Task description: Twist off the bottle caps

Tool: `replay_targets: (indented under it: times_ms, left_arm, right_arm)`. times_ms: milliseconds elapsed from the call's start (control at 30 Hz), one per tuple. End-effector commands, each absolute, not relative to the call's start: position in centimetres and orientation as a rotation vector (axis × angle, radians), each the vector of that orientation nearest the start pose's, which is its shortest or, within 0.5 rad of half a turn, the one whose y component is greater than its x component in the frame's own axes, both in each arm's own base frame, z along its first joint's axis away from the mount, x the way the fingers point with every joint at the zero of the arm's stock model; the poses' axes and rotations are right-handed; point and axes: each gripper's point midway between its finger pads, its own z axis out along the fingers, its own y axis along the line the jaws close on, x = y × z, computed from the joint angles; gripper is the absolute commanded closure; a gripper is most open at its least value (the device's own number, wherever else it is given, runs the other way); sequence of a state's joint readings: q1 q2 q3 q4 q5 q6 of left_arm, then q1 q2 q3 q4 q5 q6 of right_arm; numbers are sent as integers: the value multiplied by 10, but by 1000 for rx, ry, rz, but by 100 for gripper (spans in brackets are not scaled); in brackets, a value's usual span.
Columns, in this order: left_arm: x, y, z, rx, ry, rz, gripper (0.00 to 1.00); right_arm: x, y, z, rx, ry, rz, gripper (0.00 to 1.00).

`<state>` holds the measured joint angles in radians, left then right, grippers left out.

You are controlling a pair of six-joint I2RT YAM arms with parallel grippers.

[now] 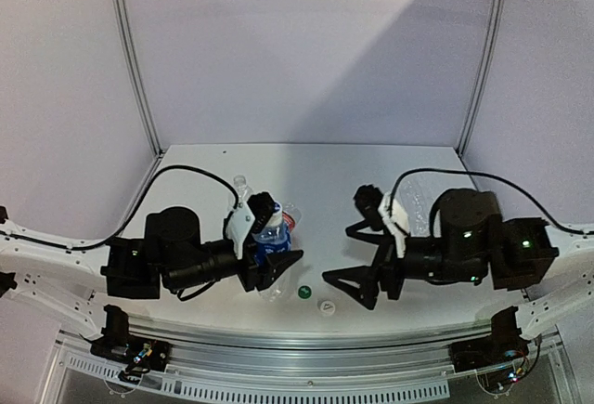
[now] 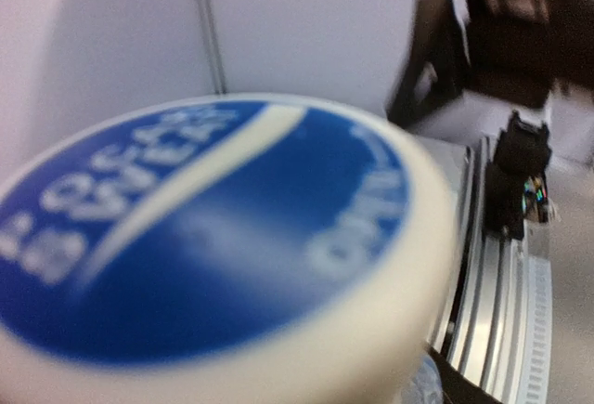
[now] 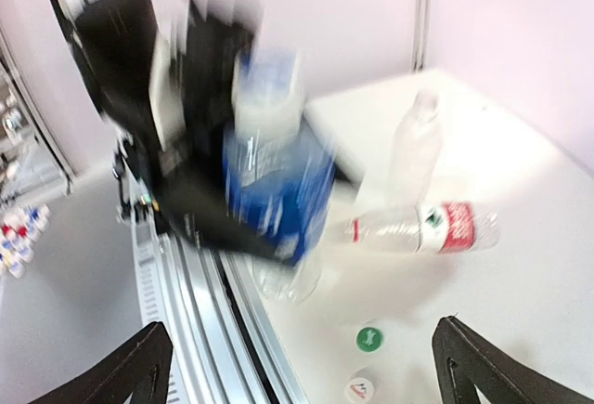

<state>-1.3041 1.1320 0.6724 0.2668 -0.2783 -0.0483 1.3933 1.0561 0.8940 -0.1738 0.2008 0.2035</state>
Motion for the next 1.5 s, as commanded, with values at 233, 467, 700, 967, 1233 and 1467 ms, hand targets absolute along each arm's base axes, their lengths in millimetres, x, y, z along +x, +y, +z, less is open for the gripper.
replay_targets:
  times_ms: [233, 467, 700, 967, 1233, 1467]
  left_arm:
    - [75, -380, 179, 1456, 1480, -908, 33]
    - [54, -380, 181, 1518, 1439, -1030, 33]
    - [44, -381, 185, 1537, 1427, -1101, 32]
    - [42, -379, 192, 1519, 1413, -1128, 32]
    - [46, -383, 189, 1502, 1435, -1120, 32]
    - [44, -381, 193, 1496, 1421, -1136, 32]
  right_arm:
    - [114, 340, 313, -1133, 1872, 668, 14]
    - [115, 379, 280, -1247, 1940, 681, 22]
    - [93, 402, 268, -1396, 1896, 816, 24]
    - [64, 409, 267, -1552, 1817, 971, 23]
    - [61, 417, 273, -1538, 1776, 1035, 22]
    - [64, 429, 266, -1519, 1772, 1045, 27]
